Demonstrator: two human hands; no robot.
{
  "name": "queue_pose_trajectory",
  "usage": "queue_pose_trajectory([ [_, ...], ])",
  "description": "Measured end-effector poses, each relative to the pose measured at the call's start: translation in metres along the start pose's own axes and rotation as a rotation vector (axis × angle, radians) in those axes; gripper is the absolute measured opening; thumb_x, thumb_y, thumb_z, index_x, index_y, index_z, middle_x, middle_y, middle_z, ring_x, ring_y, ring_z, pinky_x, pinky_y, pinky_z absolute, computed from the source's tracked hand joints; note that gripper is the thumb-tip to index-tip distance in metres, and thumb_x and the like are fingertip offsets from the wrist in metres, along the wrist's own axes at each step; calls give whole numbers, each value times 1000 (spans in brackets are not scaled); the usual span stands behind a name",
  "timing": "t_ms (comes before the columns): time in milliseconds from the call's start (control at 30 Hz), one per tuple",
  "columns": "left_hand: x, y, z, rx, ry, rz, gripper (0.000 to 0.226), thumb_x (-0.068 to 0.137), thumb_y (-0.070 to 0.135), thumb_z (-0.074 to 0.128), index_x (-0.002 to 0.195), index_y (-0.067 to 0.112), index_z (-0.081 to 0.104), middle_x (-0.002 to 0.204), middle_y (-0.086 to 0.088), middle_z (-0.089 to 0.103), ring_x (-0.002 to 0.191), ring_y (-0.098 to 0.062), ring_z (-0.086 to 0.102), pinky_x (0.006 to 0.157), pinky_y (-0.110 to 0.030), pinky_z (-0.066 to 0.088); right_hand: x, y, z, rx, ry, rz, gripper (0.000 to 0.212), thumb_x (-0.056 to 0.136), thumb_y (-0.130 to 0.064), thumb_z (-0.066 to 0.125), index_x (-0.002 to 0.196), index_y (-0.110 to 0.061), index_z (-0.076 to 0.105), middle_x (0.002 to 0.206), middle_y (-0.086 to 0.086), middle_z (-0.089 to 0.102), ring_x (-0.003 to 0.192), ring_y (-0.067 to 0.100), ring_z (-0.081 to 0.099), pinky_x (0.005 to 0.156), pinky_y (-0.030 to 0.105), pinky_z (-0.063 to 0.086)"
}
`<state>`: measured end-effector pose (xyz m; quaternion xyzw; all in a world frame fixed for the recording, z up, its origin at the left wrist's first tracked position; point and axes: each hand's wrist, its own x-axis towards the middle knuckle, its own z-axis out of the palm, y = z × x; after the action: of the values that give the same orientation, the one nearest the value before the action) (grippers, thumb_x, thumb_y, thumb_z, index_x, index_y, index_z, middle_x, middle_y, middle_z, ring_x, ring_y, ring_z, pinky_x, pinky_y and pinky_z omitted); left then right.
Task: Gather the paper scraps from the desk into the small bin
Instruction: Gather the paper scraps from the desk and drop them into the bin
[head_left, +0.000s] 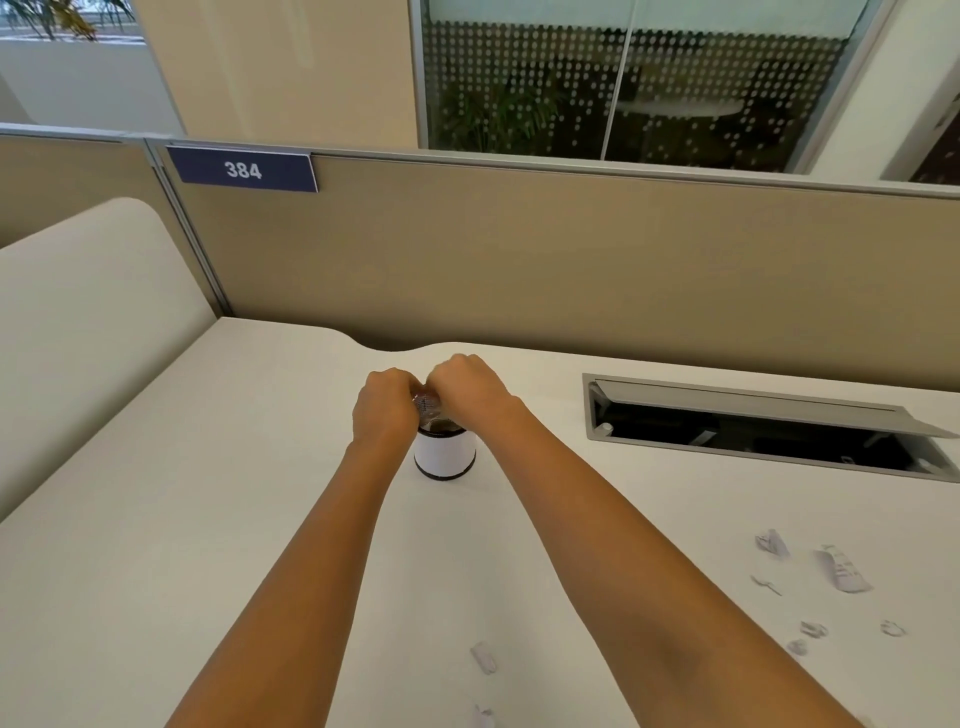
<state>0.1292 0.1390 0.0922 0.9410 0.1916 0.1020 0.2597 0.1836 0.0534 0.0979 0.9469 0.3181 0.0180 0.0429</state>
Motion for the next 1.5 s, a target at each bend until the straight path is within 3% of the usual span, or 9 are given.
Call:
queue_pose_trajectory([
  [233, -29, 22, 0, -65, 60, 42, 30, 87, -1, 55, 113, 6, 68, 116, -17, 66, 101, -34, 62, 85, -38, 51, -59, 32, -3, 345, 289, 220, 28, 95, -6, 47, 114, -12, 67, 111, 10, 67, 106, 26, 57, 82, 33, 49],
  [333, -49, 31, 12, -101, 46, 136, 25, 87, 0, 50, 98, 13, 68, 105, -11, 65, 96, -28, 60, 86, -35, 49, -100, 57, 11, 400, 272, 330, 28, 97, -11, 46, 117, -12, 65, 114, 10, 66, 108, 26, 56, 87, 34, 49],
  [433, -70, 39, 34, -176, -1, 224, 27, 89, 5, 54, 111, 13, 67, 117, -6, 66, 109, -21, 60, 90, -32, 48, -143, 80, 33, 431, 243, 460, 28, 97, -17, 49, 121, -13, 63, 118, 9, 65, 109, 24, 57, 91, 33, 51],
  [667, -116, 55, 100, -47, -285, 402, 39, 90, 28, 58, 129, 21, 52, 134, -2, 54, 125, -19, 46, 101, -31, 41, -222, 120, 85, 401, 123, 667, 35, 96, -25, 51, 131, -19, 55, 130, 6, 60, 116, 21, 56, 97, 28, 47],
  [967, -149, 83, 158, -32, -521, 418, 76, 80, 50, 65, 143, 26, 31, 150, -2, 34, 137, -21, 32, 113, -36, 31, -279, 177, 117, 238, 49, 937, 54, 97, -39, 44, 146, -21, 29, 154, 10, 29, 140, 27, 32, 110, 38, 35],
  [1133, -151, 92, 173, -30, -576, 405, 79, 83, 50, 61, 148, 33, 19, 158, -3, 16, 145, -23, 16, 117, -40, 21, -297, 204, 129, 338, -63, 1080, 66, 94, -56, 36, 149, -24, 19, 159, 14, 10, 145, 39, 12, 115, 49, 25],
  [1267, -147, 96, 176, 55, -572, 495, 65, 90, 43, 54, 146, 35, 24, 158, -1, 18, 145, -22, 20, 117, -37, 20, -296, 212, 137, 397, -161, 1032, 68, 91, -63, 32, 149, -30, 20, 159, 13, 11, 145, 42, 10, 117, 53, 18],
  [1400, -146, 97, 175, -31, -484, 511, 36, 93, 30, 53, 129, 26, 56, 142, 0, 46, 129, -19, 42, 102, -29, 36, -284, 198, 137, 434, -131, 845, 68, 90, -66, 33, 149, -35, 20, 160, 9, 13, 146, 38, 11, 117, 51, 16],
  [1500, -145, 99, 173, -108, -418, 466, 25, 93, 20, 54, 114, 16, 68, 126, -3, 61, 114, -18, 54, 91, -26, 43, -275, 175, 136, 434, -141, 697, 67, 87, -68, 37, 147, -38, 25, 159, 7, 18, 146, 35, 14, 117, 49, 18],
])
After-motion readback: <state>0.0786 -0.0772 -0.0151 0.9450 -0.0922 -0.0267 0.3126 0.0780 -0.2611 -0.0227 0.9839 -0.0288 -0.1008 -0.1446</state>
